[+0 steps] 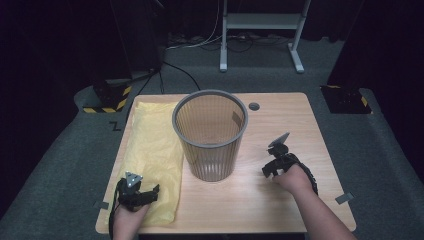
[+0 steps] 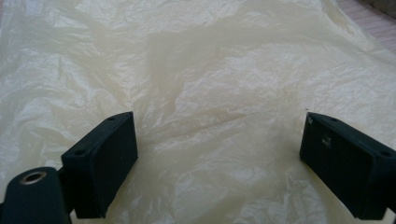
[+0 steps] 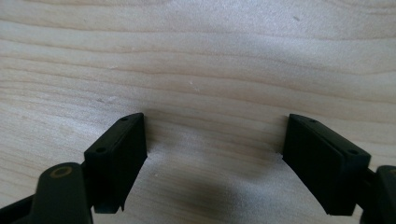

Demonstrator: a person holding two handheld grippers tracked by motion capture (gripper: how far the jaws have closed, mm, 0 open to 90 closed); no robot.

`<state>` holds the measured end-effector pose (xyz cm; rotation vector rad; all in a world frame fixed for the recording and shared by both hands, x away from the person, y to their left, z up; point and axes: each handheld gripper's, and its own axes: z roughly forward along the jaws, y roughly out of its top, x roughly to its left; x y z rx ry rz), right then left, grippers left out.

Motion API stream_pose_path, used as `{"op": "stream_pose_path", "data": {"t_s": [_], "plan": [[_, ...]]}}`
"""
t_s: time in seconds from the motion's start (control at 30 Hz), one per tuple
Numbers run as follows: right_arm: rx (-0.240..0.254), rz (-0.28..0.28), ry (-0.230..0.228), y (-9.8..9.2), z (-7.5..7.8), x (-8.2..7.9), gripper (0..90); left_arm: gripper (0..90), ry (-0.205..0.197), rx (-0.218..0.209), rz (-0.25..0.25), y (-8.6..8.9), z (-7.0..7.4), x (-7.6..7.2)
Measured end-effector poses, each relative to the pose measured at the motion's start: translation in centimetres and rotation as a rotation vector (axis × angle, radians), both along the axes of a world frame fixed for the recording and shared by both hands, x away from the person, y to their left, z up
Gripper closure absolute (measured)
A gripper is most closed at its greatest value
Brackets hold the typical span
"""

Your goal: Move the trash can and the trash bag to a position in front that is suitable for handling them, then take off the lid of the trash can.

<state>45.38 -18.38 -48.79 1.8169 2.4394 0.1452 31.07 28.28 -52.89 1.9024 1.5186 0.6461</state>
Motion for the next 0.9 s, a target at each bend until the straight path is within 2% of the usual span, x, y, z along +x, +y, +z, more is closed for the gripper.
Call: {"op": "stream_pose_path", "data": {"t_s": [0.03, 0.07, 0.13, 0.17, 0.3, 0.37, 0.4, 0.47, 0.5, 0.57, 0.67, 0.77, 0.83, 0.9], "plan": [[-0.003, -0.015, 0.037, 0.2, 0.0, 0.3, 23.9, 10.6, 0.001, -0.001, -0.001, 0.0, 0.0, 0.0], [-0.003, -0.015, 0.037, 0.2, 0.0, 0.3, 23.9, 10.6, 0.002, 0.001, -0.003, 0.0, 0.0, 0.0], [-0.023, -0.031, 0.084, 0.4, 0.1, 0.8, 24.6, 10.0, 0.003, 0.004, -0.006, 0.0, 0.0, 0.1], [-0.023, -0.031, 0.084, 0.4, 0.1, 0.8, 24.6, 9.9, 0.003, 0.004, -0.006, 0.0, 0.0, 0.1], [-0.032, -0.087, 0.142, 0.5, 0.0, 1.4, 26.9, 9.4, 0.003, 0.005, -0.008, 0.0, 0.0, 0.1], [-0.04, -0.085, 0.161, 0.7, 0.2, 1.6, 31.8, 9.3, 0.002, 0.006, -0.01, 0.0, 0.0, 0.1], [-0.038, -0.104, 0.17, 0.9, 0.3, 1.6, 34.8, 9.3, -0.002, 0.006, -0.011, 0.0, -0.1, 0.1], [-0.044, -0.098, 0.184, 1.0, 0.5, 1.7, 35.7, 9.2, -0.002, 0.006, -0.012, 0.0, -0.1, 0.1], [-0.038, -0.12, 0.194, 1.1, 0.8, 1.8, 37.3, 9.2, -0.002, 0.007, -0.012, 0.0, -0.1, 0.1], [-0.037, -0.113, 0.188, 1.0, 1.0, 1.9, 37.9, 9.2, -0.001, 0.003, -0.014, -0.1, -0.1, 0.1], [-0.021, -0.148, 0.19, 1.1, 1.7, 1.9, 37.9, 9.1, -0.001, 0.005, -0.019, -0.1, 0.0, 0.0], [-0.013, -0.145, 0.192, 0.9, 2.6, 1.7, 36.8, 8.8, -0.001, 0.004, -0.015, -0.2, -0.1, 0.1], [0.015, -0.163, 0.184, 0.8, 3.4, 1.7, 37.5, 8.7, 0.0, 0.006, -0.016, -0.2, -0.1, 0.1], [0.017, -0.153, 0.178, 0.8, 3.9, 1.6, 38.1, 8.6, -0.001, 0.004, -0.016, -0.2, -0.1, 0.1]]}}
